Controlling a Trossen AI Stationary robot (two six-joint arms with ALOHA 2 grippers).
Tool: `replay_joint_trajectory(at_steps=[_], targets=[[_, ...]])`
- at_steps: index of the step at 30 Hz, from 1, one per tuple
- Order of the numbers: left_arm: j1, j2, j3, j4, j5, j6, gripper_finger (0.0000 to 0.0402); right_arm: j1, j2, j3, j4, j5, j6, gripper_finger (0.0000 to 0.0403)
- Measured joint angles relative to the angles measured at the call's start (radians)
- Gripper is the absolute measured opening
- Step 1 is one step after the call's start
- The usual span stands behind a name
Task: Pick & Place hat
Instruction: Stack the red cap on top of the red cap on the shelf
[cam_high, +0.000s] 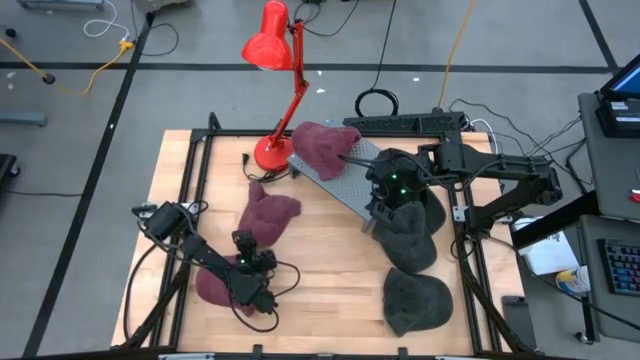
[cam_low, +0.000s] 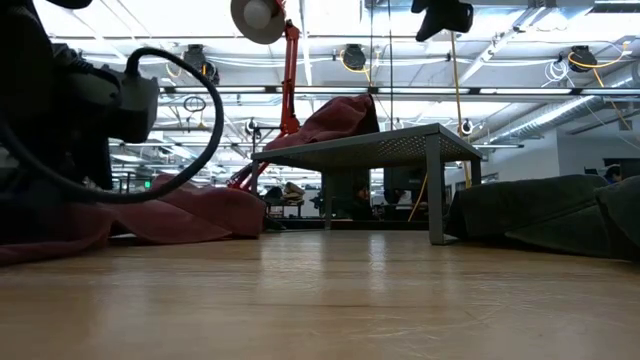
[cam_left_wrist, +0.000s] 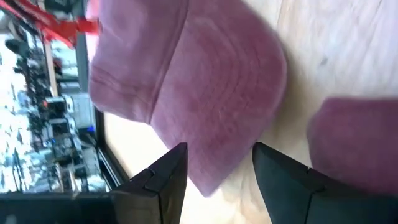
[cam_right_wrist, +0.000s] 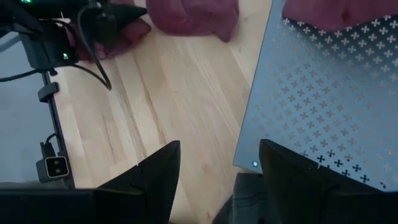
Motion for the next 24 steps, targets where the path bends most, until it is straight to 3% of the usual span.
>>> replay_joint_trajectory(at_steps=[8, 16, 24], targets=[[0.003, 0.000, -0.052, 0.058, -0.030, 0.022, 0.0186, 0.000, 0.000, 0.000, 0.031, 0.000, 0.000, 0.0212], [0.007, -0.001, -0.109, 0.062, -0.163, 0.126, 0.0186, 0.000, 0.001, 0.000, 0.040, 0.000, 0.000, 0.0212], [0.037, -0.002, -0.132, 0.091, -0.153, 0.237, 0.0186, 0.000, 0.001, 0.000, 0.078, 0.000, 0.000, 0.0212]])
